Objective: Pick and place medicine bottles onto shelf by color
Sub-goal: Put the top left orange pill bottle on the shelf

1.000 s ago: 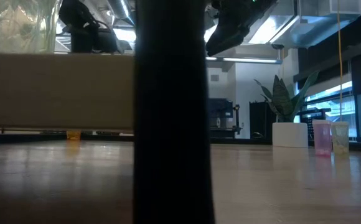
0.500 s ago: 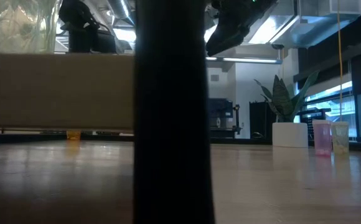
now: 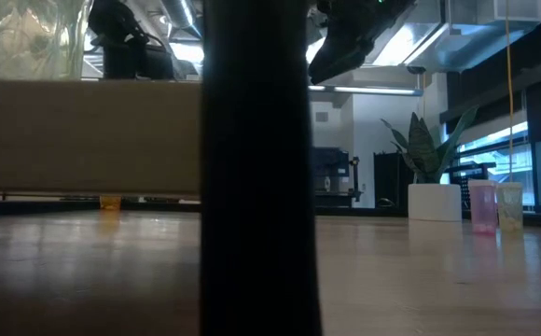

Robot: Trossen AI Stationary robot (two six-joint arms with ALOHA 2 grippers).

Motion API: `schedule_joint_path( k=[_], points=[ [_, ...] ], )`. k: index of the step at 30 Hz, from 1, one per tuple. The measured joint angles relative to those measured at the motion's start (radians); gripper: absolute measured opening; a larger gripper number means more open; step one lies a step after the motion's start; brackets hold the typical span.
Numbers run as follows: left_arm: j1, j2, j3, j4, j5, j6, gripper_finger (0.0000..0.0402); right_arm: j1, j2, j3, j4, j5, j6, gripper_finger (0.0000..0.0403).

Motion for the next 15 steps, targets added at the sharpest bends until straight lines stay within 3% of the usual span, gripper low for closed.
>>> schedule_joint_path(
  k=[7,15],
  points=[
    [0.034,0.000,0.000,0.022,0.015,-0.038,0.0378,0.000,0.000,0.000,0.000,0.000,-0.001,0.0278],
    [0.031,0.038,0.000,0.059,0.017,-0.068,0.0389,0.000,0.000,0.000,0.000,0.000,0.000,0.0278]
  ],
)
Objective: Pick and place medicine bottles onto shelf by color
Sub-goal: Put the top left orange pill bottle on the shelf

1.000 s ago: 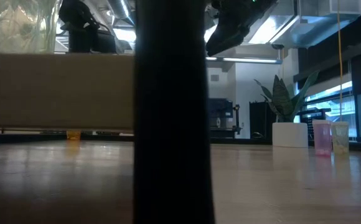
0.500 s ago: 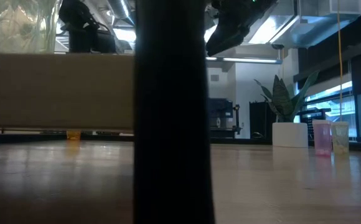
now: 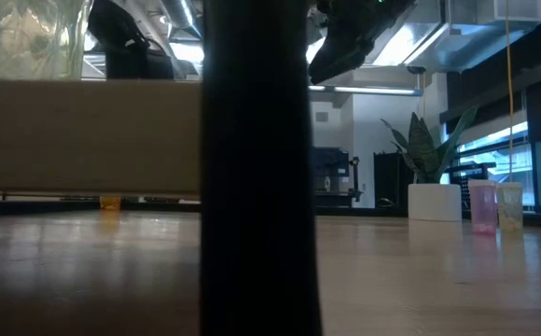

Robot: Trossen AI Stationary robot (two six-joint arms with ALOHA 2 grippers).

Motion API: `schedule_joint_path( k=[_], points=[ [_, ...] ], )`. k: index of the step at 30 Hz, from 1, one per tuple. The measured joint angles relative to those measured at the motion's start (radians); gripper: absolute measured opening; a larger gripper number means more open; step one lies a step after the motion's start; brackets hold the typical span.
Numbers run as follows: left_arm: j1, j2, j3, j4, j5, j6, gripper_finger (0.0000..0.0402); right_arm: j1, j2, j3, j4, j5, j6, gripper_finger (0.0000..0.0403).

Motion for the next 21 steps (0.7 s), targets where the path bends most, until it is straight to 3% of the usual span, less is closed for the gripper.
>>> schedule_joint_path(
  k=[9,21],
  points=[
    [0.024,0.093,0.000,0.105,-0.054,-0.083,0.0389,0.000,0.000,0.000,0.000,0.000,-0.001,0.0278],
    [0.056,0.092,0.000,0.130,-0.008,-0.107,0.0389,0.000,0.000,0.000,0.000,0.000,0.000,0.0278]
  ],
)
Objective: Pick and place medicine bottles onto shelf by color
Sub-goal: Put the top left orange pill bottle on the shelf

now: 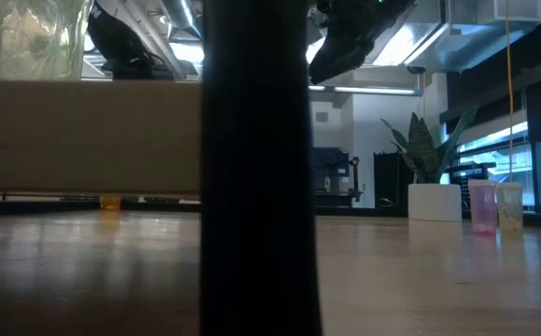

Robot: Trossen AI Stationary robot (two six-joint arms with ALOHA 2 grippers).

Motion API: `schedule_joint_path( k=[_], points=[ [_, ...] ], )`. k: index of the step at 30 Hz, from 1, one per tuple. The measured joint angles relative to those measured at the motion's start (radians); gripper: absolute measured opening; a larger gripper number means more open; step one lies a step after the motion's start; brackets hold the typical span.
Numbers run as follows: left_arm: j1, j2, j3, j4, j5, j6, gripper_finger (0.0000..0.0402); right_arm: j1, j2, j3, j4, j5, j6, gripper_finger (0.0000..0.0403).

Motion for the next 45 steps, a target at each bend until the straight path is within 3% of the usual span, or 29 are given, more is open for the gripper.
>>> schedule_joint_path(
  k=[24,45],
  points=[
    [-0.014,0.000,0.000,-0.034,0.014,0.098,0.0389,0.000,0.000,0.000,0.000,0.000,-0.001,0.0278],
    [-0.014,0.000,0.000,-0.030,0.010,0.080,0.0389,0.000,0.000,0.000,0.000,0.000,-0.001,0.0278]
  ],
)
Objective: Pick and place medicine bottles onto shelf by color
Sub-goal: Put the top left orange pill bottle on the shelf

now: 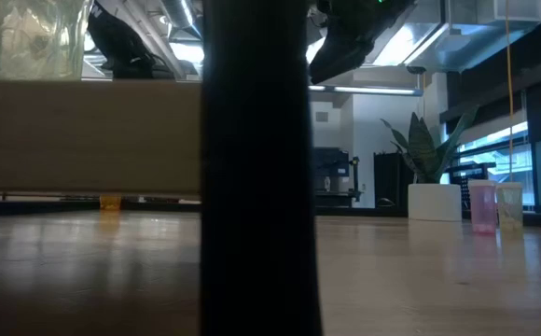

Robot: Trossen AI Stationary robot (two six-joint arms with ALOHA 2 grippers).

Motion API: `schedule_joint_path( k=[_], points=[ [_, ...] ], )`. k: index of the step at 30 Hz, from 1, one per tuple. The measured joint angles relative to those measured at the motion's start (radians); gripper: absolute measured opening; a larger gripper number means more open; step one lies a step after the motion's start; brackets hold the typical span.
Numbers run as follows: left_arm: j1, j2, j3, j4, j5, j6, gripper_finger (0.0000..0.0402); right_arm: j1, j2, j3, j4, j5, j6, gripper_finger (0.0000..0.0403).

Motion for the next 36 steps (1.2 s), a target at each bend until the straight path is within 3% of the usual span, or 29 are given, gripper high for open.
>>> schedule_joint_path(
  k=[20,36],
  points=[
    [-0.053,0.005,-0.031,0.000,-0.083,0.018,0.0389,0.000,0.000,0.000,0.000,-0.008,0.000,0.0278],
    [-0.056,0.005,-0.032,-0.012,-0.075,0.017,0.0389,0.000,0.000,0.000,0.000,-0.008,0.000,0.0278]
  ],
)
